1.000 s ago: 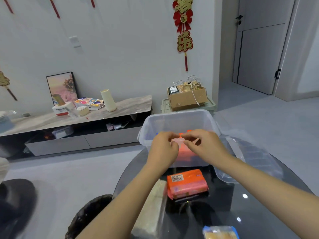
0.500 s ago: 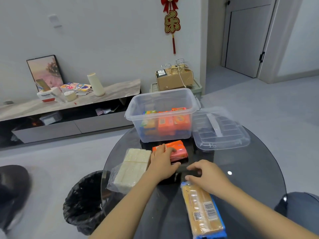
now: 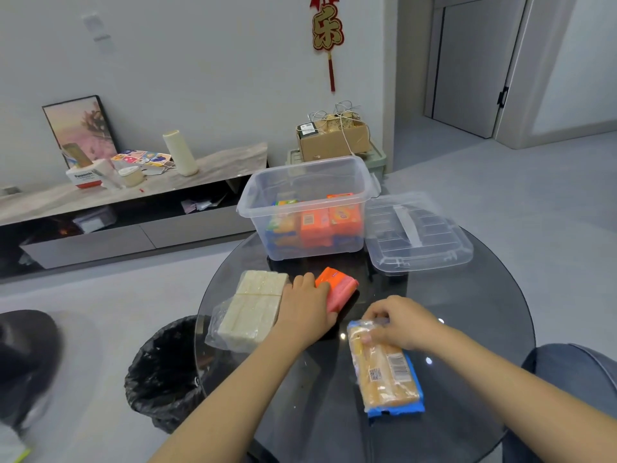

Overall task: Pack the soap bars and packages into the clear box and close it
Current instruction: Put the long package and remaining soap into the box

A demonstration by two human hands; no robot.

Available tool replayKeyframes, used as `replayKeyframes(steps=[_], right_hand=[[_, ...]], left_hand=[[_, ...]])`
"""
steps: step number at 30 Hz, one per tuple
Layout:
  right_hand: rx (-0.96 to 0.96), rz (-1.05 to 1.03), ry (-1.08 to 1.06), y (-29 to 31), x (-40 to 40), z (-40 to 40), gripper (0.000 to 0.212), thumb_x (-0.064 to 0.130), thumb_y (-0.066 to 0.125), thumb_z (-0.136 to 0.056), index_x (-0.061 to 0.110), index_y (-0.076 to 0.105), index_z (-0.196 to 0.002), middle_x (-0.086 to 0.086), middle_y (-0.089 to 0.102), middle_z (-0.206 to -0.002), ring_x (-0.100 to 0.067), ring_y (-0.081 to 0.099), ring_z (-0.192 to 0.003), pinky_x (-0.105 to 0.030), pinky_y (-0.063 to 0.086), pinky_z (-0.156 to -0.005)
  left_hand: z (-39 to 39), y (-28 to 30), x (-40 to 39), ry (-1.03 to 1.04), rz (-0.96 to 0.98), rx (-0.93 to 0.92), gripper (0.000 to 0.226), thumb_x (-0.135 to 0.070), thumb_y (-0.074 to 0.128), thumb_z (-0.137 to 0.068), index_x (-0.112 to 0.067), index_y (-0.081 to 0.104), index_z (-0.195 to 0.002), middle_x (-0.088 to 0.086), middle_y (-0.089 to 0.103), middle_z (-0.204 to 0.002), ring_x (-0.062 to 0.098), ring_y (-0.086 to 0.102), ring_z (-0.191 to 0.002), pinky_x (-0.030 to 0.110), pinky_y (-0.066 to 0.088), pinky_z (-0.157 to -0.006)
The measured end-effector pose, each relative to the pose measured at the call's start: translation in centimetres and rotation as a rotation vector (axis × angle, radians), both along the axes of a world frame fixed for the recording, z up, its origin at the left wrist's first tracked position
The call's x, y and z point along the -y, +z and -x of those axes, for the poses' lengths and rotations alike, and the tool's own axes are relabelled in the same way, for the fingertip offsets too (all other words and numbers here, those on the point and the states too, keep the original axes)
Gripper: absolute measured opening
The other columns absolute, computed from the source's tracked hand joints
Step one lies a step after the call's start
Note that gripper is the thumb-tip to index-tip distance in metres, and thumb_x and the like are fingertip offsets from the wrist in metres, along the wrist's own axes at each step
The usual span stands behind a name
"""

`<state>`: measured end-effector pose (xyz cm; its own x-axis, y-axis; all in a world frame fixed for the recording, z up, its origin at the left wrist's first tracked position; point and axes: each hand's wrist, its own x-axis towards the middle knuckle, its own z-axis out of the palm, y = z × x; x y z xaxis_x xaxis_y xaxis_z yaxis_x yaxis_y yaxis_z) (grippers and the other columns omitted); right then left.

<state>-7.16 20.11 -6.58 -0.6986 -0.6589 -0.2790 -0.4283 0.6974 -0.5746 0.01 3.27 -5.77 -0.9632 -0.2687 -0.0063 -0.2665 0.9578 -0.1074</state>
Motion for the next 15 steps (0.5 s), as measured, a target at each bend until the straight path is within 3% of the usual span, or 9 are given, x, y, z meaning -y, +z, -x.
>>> replayKeyframes(steps=[4,6,9,12,15], right_hand=[[-0.017,0.099,-0.063,0.2,0.4,1.8,0.036,0.037,0.078,-0.067,0.03,0.071,-0.102,0.005,0.067,-0.105,-0.013,0.061,-0.098,-0.026,0.047,-0.084],[-0.054,0.129,-0.087,0.4,0.5,2.3,0.039,0.034,0.076,-0.071,0.027,0.07,-0.108,0.002,0.067,-0.114,-0.015,0.06,-0.104,-0.026,0.045,-0.085],[-0.122,0.136,-0.151,0.4,0.7,2.0,0.046,0.041,0.069,-0.075,0.027,0.064,-0.119,-0.003,0.059,-0.125,-0.022,0.055,-0.116,-0.033,0.045,-0.094],[-0.227,-0.08,-0.168,-0.4,0.6,0.1,0.076,0.066,0.055,-0.071,0.034,0.039,-0.138,-0.008,0.042,-0.133,-0.031,0.042,-0.123,-0.038,0.039,-0.099],[-0.225,-0.182,-0.144,-0.9,0.3,-1.4,0.099,0.072,0.054,-0.063,0.037,0.015,-0.146,-0.012,0.033,-0.135,-0.033,0.035,-0.126,-0.039,0.038,-0.098]], left_hand=[[-1.1,-0.2,-0.5,0.079,-0.189,-0.041,0.051,-0.039,0.055,-0.083,-0.017,0.045,-0.128,0.014,0.042,-0.127,0.034,0.04,-0.116,0.038,0.039,-0.097],[-1.2,0.0,-0.8,0.12,-0.271,-0.042,0.053,-0.04,0.056,-0.084,-0.019,0.042,-0.131,0.014,0.045,-0.128,0.034,0.046,-0.116,0.04,0.043,-0.095],[-1.0,0.1,-1.0,0.14,-0.284,-0.034,0.055,-0.044,0.058,-0.083,-0.019,0.041,-0.129,0.014,0.052,-0.123,0.034,0.054,-0.11,0.04,0.046,-0.089],[-1.0,0.1,-1.3,0.167,-0.279,-0.03,0.058,-0.047,0.059,-0.082,-0.02,0.04,-0.129,0.014,0.052,-0.122,0.034,0.054,-0.109,0.04,0.046,-0.088],[-0.9,-0.1,-1.3,0.186,-0.301,-0.037,0.06,-0.045,0.058,-0.082,-0.019,0.036,-0.132,0.016,0.051,-0.124,0.036,0.055,-0.109,0.041,0.047,-0.088]])
